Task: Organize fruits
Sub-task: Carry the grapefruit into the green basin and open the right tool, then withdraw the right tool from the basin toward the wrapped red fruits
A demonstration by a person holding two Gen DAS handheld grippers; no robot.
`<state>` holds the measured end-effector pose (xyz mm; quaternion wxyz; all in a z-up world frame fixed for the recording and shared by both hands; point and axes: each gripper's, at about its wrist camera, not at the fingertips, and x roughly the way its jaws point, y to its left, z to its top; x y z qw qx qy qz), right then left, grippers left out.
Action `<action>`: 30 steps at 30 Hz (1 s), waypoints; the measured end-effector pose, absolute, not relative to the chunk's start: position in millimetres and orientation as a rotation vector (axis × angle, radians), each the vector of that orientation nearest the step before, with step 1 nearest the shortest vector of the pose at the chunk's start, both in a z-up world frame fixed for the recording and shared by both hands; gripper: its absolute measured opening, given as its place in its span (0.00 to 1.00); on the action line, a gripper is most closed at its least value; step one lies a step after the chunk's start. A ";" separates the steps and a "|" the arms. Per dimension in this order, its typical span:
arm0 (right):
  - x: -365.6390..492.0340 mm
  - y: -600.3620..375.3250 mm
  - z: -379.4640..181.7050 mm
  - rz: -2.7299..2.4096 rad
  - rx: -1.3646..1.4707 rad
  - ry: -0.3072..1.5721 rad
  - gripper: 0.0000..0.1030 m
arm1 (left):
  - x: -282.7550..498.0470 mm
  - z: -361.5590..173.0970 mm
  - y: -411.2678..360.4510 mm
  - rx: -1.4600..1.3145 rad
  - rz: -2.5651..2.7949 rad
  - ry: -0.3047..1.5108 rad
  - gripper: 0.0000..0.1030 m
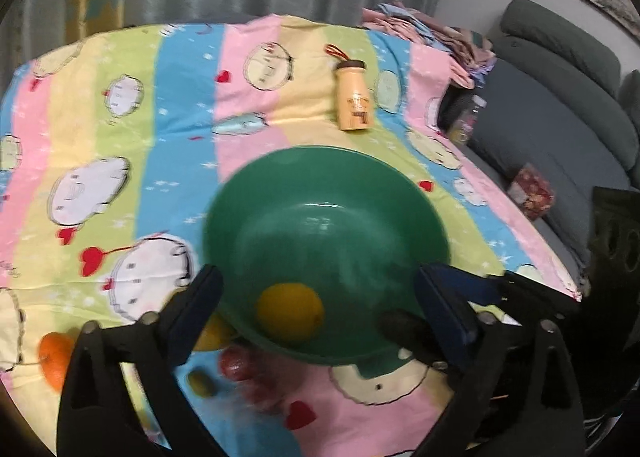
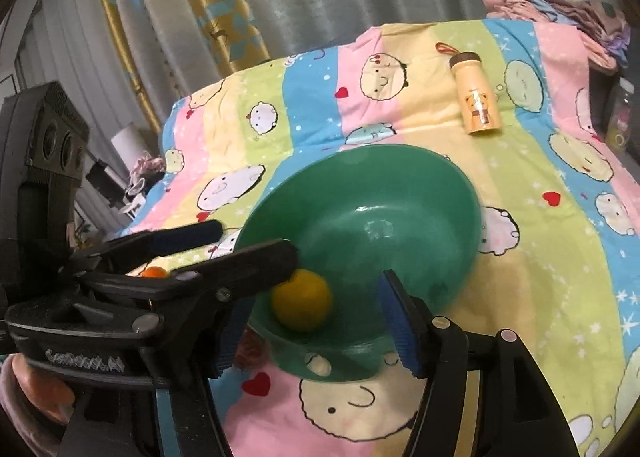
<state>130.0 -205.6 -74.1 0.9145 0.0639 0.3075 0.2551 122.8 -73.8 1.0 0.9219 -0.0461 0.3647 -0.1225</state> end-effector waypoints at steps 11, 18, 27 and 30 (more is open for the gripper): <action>96.8 -210.2 -69.3 0.518 0.140 0.645 0.76 | 88.7 7.9 -53.2 -0.062 -0.142 0.743 1.00; 77.3 -201.8 -66.0 0.546 0.127 0.653 0.76 | 63.2 11.6 -46.5 -0.079 -0.126 0.741 1.00; 58.9 -186.5 -65.2 0.576 0.103 0.675 0.76 | 36.0 14.9 -32.0 -0.086 -0.082 0.734 1.00; 54.3 -181.6 -66.1 0.584 0.093 0.687 0.76 | 28.6 11.6 -22.1 -0.098 -0.072 0.745 1.00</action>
